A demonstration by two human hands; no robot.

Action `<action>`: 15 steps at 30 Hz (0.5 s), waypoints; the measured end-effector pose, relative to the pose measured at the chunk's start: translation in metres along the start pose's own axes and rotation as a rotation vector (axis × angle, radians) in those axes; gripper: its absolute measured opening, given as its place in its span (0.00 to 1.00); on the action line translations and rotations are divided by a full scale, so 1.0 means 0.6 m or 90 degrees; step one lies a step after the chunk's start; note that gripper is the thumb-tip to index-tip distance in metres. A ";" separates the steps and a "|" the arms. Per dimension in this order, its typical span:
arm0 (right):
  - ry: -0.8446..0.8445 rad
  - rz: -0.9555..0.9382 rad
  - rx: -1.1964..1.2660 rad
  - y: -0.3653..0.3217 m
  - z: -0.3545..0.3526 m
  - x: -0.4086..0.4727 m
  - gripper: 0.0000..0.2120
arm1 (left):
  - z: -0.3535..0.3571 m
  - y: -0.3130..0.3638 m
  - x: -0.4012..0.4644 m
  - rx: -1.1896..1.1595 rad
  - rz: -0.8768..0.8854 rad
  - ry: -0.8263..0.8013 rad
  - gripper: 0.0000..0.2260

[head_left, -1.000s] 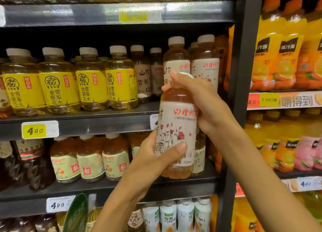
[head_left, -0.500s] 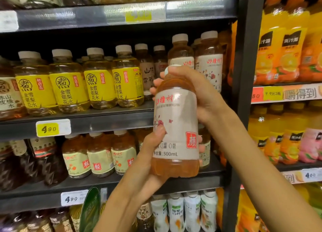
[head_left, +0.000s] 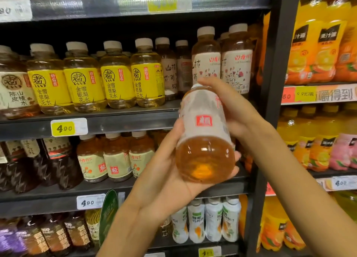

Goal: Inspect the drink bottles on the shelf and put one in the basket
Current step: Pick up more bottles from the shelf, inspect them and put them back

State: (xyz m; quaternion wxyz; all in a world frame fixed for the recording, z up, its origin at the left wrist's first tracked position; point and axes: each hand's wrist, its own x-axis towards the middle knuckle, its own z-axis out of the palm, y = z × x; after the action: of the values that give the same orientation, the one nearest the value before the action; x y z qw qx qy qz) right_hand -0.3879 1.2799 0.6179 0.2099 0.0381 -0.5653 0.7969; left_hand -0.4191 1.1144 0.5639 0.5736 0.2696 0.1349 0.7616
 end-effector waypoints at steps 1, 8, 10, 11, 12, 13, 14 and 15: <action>-0.013 0.016 0.024 0.004 -0.004 0.000 0.14 | 0.013 -0.016 0.008 0.110 -0.021 0.074 0.27; 0.031 0.092 0.053 0.010 -0.008 0.005 0.25 | 0.030 -0.041 0.002 0.021 -0.012 -0.013 0.26; 0.021 0.078 0.037 0.007 -0.006 0.003 0.22 | 0.024 -0.043 0.000 0.041 -0.015 -0.011 0.30; 0.013 0.067 0.043 0.004 -0.006 0.000 0.17 | 0.023 -0.041 0.000 0.042 -0.013 -0.011 0.33; 0.007 0.053 0.056 0.003 -0.005 -0.003 0.13 | 0.020 -0.040 0.002 0.052 -0.016 -0.015 0.35; -0.002 0.032 0.060 -0.001 -0.005 -0.007 0.12 | 0.014 -0.041 0.005 0.062 -0.023 -0.022 0.37; -0.004 0.004 0.049 -0.003 -0.004 -0.012 0.12 | 0.011 -0.041 0.007 0.083 -0.026 -0.019 0.37; 0.000 -0.029 0.026 -0.008 -0.002 -0.015 0.12 | 0.001 -0.043 0.011 0.109 -0.028 -0.027 0.37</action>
State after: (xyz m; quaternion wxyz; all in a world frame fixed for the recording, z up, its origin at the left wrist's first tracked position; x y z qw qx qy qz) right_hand -0.3777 1.2793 0.6189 0.2269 0.0553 -0.5481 0.8032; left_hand -0.3991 1.1283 0.5527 0.5679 0.3305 0.1930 0.7287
